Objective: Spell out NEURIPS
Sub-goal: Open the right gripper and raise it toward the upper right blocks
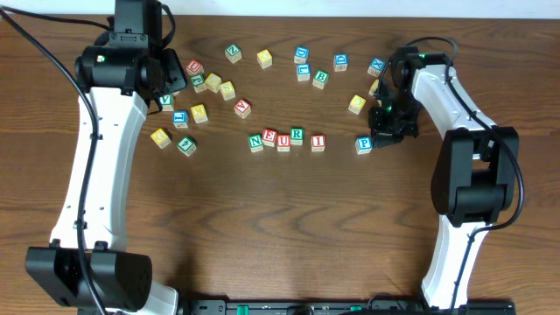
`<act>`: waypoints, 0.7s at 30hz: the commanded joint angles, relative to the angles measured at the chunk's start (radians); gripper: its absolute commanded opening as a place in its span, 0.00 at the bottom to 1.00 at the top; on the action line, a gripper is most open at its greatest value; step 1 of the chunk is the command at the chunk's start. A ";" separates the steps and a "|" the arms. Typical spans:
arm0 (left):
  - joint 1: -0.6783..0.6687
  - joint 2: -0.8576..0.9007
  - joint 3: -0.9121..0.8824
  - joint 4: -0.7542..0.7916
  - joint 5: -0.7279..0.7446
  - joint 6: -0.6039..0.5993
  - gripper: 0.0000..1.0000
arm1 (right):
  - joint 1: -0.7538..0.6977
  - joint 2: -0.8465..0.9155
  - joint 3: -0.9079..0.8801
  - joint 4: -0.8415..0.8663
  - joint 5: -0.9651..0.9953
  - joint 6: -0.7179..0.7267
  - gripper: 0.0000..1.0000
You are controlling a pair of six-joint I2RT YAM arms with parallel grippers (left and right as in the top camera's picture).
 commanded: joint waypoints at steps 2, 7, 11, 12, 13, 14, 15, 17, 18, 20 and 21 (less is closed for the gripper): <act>0.003 -0.009 -0.010 0.001 -0.013 0.010 0.67 | 0.015 0.006 0.003 -0.008 0.008 -0.009 0.07; 0.003 -0.009 -0.010 0.002 -0.012 0.010 0.66 | 0.037 0.006 -0.030 0.001 0.008 -0.008 0.08; 0.003 -0.009 -0.010 0.002 -0.013 0.010 0.67 | 0.053 0.006 -0.050 0.021 0.008 -0.008 0.08; 0.003 -0.009 -0.010 0.002 -0.013 0.010 0.66 | 0.056 0.006 -0.052 0.032 0.008 -0.009 0.08; 0.003 -0.009 -0.010 0.002 -0.013 0.010 0.66 | 0.059 0.006 -0.052 0.037 0.008 -0.008 0.08; 0.003 -0.009 -0.010 0.002 -0.013 0.010 0.66 | 0.062 0.006 -0.052 0.050 0.008 -0.008 0.08; 0.003 -0.009 -0.010 0.002 -0.013 0.010 0.66 | 0.066 0.006 -0.052 0.061 0.007 -0.008 0.08; 0.003 -0.009 -0.010 0.002 -0.013 0.010 0.66 | 0.074 0.006 -0.052 0.079 -0.007 -0.008 0.09; 0.003 -0.009 -0.010 0.002 -0.013 0.010 0.66 | 0.079 0.006 -0.052 0.087 -0.021 -0.008 0.09; 0.003 -0.009 -0.010 0.002 -0.013 0.010 0.67 | 0.092 0.006 -0.053 0.108 -0.045 -0.009 0.09; 0.003 -0.009 -0.010 0.002 -0.013 0.010 0.66 | 0.099 0.006 -0.053 0.116 -0.047 -0.008 0.09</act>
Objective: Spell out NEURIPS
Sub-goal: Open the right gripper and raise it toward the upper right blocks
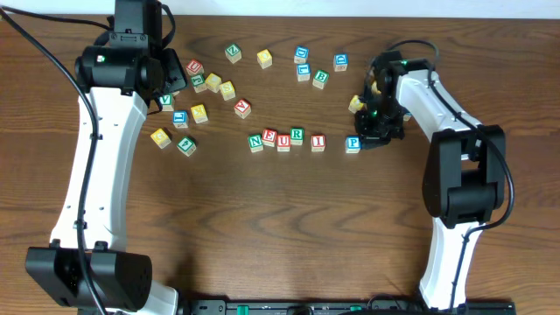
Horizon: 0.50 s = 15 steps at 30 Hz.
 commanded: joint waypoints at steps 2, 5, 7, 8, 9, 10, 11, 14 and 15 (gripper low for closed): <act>0.003 -0.009 -0.010 0.001 -0.013 0.010 0.66 | 0.045 0.005 -0.005 0.035 -0.048 -0.004 0.09; 0.003 -0.009 -0.010 0.001 -0.013 0.010 0.66 | 0.071 0.005 -0.005 0.050 -0.055 0.000 0.10; 0.003 -0.009 -0.010 0.002 -0.013 0.010 0.66 | 0.087 0.005 -0.005 0.061 -0.055 0.003 0.10; 0.003 -0.009 -0.010 0.002 -0.013 0.010 0.66 | 0.095 0.005 -0.005 0.066 -0.055 0.003 0.11; 0.003 -0.009 -0.010 0.004 -0.013 0.010 0.66 | 0.102 0.005 -0.005 0.072 -0.055 0.008 0.11; 0.003 -0.009 -0.010 0.005 -0.013 0.010 0.67 | 0.110 0.005 -0.005 0.079 -0.055 0.017 0.11; 0.003 -0.009 -0.010 0.005 -0.013 0.010 0.67 | 0.116 0.005 -0.005 0.085 -0.055 0.023 0.11; 0.003 -0.009 -0.010 0.005 -0.013 0.010 0.66 | 0.128 0.005 -0.005 0.104 -0.055 0.038 0.11; 0.003 -0.009 -0.010 0.005 -0.012 0.010 0.66 | 0.129 0.005 -0.005 0.107 -0.055 0.039 0.11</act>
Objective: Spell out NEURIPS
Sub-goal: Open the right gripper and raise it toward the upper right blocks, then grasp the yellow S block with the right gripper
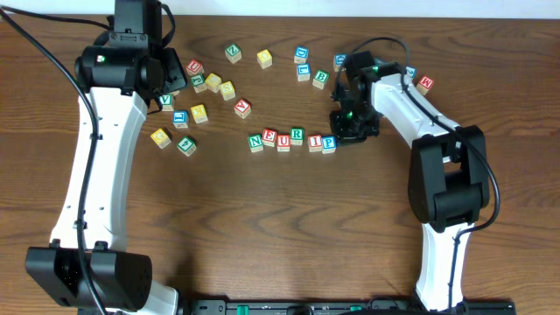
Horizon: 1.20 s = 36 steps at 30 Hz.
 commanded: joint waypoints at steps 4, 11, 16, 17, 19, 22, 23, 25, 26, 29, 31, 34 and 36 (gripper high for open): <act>0.003 -0.009 -0.010 -0.001 -0.013 0.010 0.66 | 0.010 0.005 -0.005 0.016 -0.014 0.031 0.09; 0.003 -0.009 -0.010 0.009 -0.013 0.010 0.67 | -0.018 0.005 0.118 -0.049 -0.022 0.031 0.09; 0.003 -0.009 -0.010 0.022 -0.013 0.010 0.67 | -0.071 0.005 0.284 -0.098 -0.001 0.078 0.18; 0.003 -0.009 -0.010 0.022 -0.013 0.010 0.67 | -0.082 0.005 0.311 -0.097 0.009 0.098 0.22; 0.003 -0.009 -0.010 0.021 -0.013 0.010 0.67 | -0.103 0.005 0.348 -0.076 0.055 0.167 0.26; 0.003 -0.009 -0.010 0.021 -0.013 0.010 0.67 | -0.121 0.005 0.352 -0.016 0.135 0.271 0.34; 0.003 -0.009 -0.010 0.021 -0.013 0.010 0.67 | -0.124 0.005 0.347 0.004 0.159 0.301 0.36; 0.003 -0.009 -0.010 0.021 -0.013 0.010 0.67 | -0.127 0.005 0.338 0.031 0.200 0.338 0.41; 0.003 -0.009 -0.010 0.021 -0.013 0.010 0.67 | -0.127 0.005 0.335 0.041 0.230 0.360 0.42; 0.003 -0.009 -0.010 0.021 -0.013 0.010 0.67 | -0.121 0.006 0.317 0.070 0.303 0.414 0.46; 0.003 -0.009 -0.010 0.021 -0.013 0.010 0.67 | -0.120 0.011 0.313 0.085 0.354 0.446 0.47; 0.003 -0.009 -0.010 0.021 -0.012 0.010 0.67 | -0.122 0.027 0.313 0.110 0.383 0.460 0.48; 0.003 -0.009 -0.010 0.021 -0.013 0.010 0.67 | -0.126 0.038 0.313 0.128 0.383 0.460 0.47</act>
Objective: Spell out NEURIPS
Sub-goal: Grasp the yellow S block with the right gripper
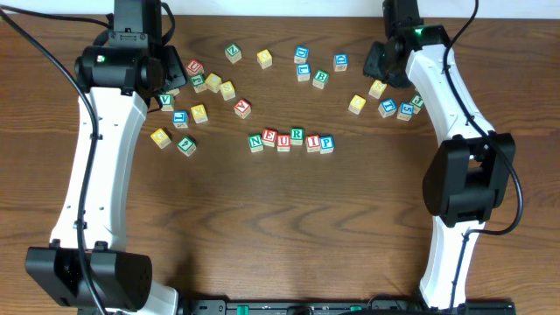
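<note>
In the overhead view a row of letter blocks at mid-table reads N (pixel 255 142), E (pixel 269 136), U (pixel 283 141), R (pixel 297 136), I (pixel 312 141), P (pixel 326 143). The blue P block stands against the I, at the row's right end. My right gripper (pixel 377 63) is up at the far right, well away from the row, with nothing seen in it; its jaws are too dark to read. My left gripper (pixel 168 87) hangs over the loose blocks at the far left, mostly hidden under its own arm.
Loose blocks lie scattered along the far side: a cluster at the left (pixel 213 82), several in the middle (pixel 304 72), and a group by the right arm (pixel 388 108). A red block (pixel 242 108) lies just behind the row.
The right gripper was down at the P block beside the I. It has left the block there and now sits at the far right of the table. Blocks it hid show again.
The P block was at the right gripper's tips, well right of N-E-U-R-I. It then stood nearer the row, then against the I. Now the gripper is away and the row reads NEURIP. The left arm has stayed put throughout.
</note>
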`<act>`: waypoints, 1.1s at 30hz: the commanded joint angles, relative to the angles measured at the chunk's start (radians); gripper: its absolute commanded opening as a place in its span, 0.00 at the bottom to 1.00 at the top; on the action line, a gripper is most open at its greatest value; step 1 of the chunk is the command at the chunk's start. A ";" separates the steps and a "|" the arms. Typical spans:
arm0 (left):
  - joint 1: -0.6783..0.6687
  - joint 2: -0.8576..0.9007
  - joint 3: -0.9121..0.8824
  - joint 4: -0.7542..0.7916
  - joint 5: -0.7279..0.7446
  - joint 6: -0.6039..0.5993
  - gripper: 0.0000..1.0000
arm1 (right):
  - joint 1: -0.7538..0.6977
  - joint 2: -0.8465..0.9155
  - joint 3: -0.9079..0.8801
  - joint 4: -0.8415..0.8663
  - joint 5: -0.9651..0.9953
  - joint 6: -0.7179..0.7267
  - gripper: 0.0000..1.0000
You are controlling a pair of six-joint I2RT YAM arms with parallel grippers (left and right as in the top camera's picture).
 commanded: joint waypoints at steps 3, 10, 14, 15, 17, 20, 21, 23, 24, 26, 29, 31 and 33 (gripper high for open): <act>0.003 -0.009 -0.010 0.000 -0.013 0.010 0.67 | -0.003 0.058 -0.007 0.054 0.054 0.047 0.47; 0.003 -0.009 -0.010 0.000 -0.013 0.010 0.67 | -0.005 0.122 -0.007 0.073 0.059 0.043 0.47; 0.003 -0.009 -0.010 0.000 -0.013 0.010 0.67 | -0.012 0.144 -0.007 0.076 0.060 0.043 0.46; 0.003 -0.009 -0.010 0.000 -0.013 0.010 0.67 | -0.015 0.149 -0.007 0.076 0.060 0.043 0.46; 0.003 -0.009 -0.010 0.000 -0.013 0.010 0.67 | -0.017 0.157 -0.007 0.076 0.060 0.043 0.46; 0.003 -0.009 -0.010 0.000 -0.013 0.010 0.67 | -0.020 0.168 -0.007 0.079 0.061 0.036 0.45; 0.003 -0.009 -0.010 0.000 -0.013 0.010 0.67 | -0.022 0.174 -0.007 0.080 0.063 0.036 0.45; 0.003 -0.009 -0.010 0.000 -0.013 0.010 0.67 | -0.025 0.182 -0.007 0.081 0.063 0.036 0.45; 0.003 -0.009 -0.010 0.000 -0.013 0.010 0.67 | -0.025 0.186 -0.007 0.081 0.063 0.036 0.45; 0.003 -0.009 -0.010 0.000 -0.013 0.010 0.67 | -0.029 0.197 -0.007 0.082 0.063 0.036 0.42; 0.003 -0.009 -0.010 0.000 -0.013 0.010 0.67 | -0.032 0.210 -0.007 0.086 0.063 0.026 0.39; 0.003 -0.009 -0.010 0.000 -0.013 0.010 0.67 | -0.032 0.211 -0.007 0.089 0.063 0.016 0.36; 0.003 -0.009 -0.010 0.000 -0.013 0.010 0.67 | -0.032 0.211 -0.007 0.094 0.063 0.004 0.33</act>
